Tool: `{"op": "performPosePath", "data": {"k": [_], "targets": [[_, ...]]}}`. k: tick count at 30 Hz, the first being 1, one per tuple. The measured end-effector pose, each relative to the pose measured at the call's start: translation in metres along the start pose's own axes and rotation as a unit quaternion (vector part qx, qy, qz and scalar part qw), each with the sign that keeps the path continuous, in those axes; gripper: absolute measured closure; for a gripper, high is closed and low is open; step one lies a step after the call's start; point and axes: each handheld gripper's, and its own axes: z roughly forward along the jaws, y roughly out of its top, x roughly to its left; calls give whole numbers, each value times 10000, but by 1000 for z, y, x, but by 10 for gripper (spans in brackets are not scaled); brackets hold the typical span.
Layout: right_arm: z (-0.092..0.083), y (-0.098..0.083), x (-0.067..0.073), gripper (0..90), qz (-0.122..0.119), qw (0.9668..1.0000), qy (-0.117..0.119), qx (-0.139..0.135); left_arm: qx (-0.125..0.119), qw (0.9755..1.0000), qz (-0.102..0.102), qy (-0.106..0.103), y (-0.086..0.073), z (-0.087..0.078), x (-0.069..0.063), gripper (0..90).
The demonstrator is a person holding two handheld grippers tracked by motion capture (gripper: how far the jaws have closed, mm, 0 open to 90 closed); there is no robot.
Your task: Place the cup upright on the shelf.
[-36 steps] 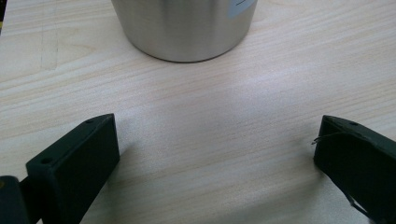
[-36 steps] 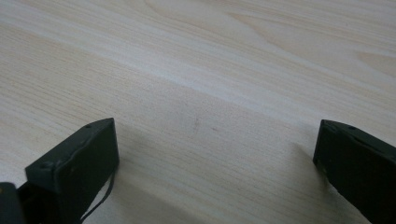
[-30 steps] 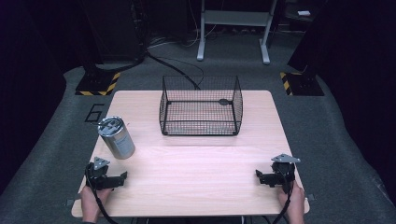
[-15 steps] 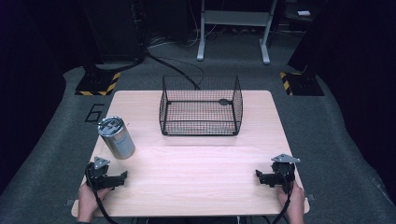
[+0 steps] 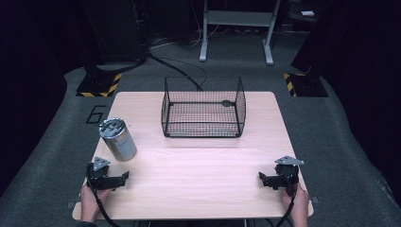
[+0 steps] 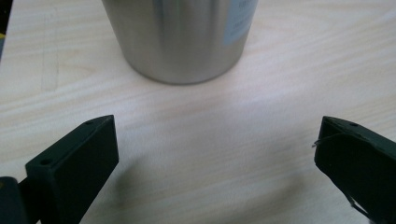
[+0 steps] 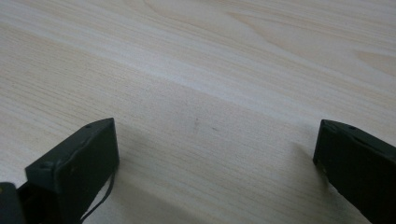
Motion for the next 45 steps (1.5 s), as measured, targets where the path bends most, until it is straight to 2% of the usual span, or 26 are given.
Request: {"op": "performPosePath", "data": {"k": [2, 4, 12, 22, 27, 28, 31, 38, 45], "targets": [[0, 0, 0, 0, -1, 10000, 1, 0, -162, 9999, -27, -39, 4, -2, 0, 0], [0, 0, 0, 0, -3, 10000, -1, 1, -222, 9997, -51, -129, 10, -5, 1, 0], [0, 0, 0, 0, -4, 10000, 0, 42, -520, 9981, -191, -261, 28, -11, 7, 0], [0, 0, 0, 0, -5, 10000, -11, 20, -797, 9965, -169, -194, 48, -14, 9, 0], [0, 0, 0, 0, -3, 10000, -14, -2, -800, 9965, -139, -192, 56, -15, 11, 0], [0, 0, 0, 0, -2, 10000, -8, 6, -888, 9956, -219, -208, 61, -15, 13, 0], [0, 0, 0, 0, -6, 10000, -5, 33, -972, 9948, -251, -161, 65, -16, 15, 0], [0, 0, 0, 0, -2, 10000, 2, -1, -1099, 9936, -187, -174, 79, -17, 17, 0], [0, 0, 0, 0, -1, 10000, 1, 1, -1237, 9917, -250, -258, 87, -17, 20, 0]]}}
